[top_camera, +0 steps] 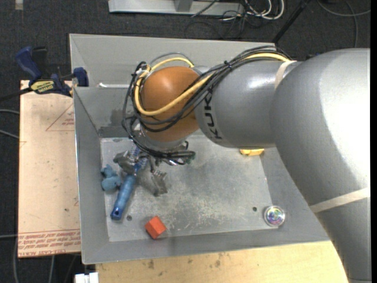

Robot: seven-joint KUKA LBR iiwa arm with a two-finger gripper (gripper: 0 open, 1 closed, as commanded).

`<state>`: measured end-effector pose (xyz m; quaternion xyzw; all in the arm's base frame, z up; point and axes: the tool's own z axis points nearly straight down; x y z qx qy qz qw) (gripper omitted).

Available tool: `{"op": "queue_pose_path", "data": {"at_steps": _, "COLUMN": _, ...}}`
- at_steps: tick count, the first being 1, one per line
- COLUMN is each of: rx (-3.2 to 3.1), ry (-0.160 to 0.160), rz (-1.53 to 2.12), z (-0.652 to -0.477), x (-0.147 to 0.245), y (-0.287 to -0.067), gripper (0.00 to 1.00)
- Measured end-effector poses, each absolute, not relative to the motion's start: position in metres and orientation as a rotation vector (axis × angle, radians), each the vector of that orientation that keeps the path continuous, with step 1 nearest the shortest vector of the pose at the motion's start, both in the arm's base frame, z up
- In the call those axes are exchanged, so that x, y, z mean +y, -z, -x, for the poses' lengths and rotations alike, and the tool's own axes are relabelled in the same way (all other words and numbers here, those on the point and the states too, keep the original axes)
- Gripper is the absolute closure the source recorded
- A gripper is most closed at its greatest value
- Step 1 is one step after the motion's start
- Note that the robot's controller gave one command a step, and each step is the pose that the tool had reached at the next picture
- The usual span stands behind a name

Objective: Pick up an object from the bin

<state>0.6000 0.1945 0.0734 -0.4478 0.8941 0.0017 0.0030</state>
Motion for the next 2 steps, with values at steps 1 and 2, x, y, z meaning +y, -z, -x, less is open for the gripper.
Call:
{"op": "queue_pose_path", "data": {"at_steps": 1, "rx": 2.804, "ry": -0.002, "rz": 1.402, "z": -0.601, "x": 0.193, "y": -0.074, "gripper": 1.00}}
{"op": "queue_pose_path", "data": {"at_steps": 2, "rx": 2.781, "ry": 0.000, "rz": 1.440, "z": -0.572, "x": 0.203, "y": -0.228, "gripper": 1.00}}
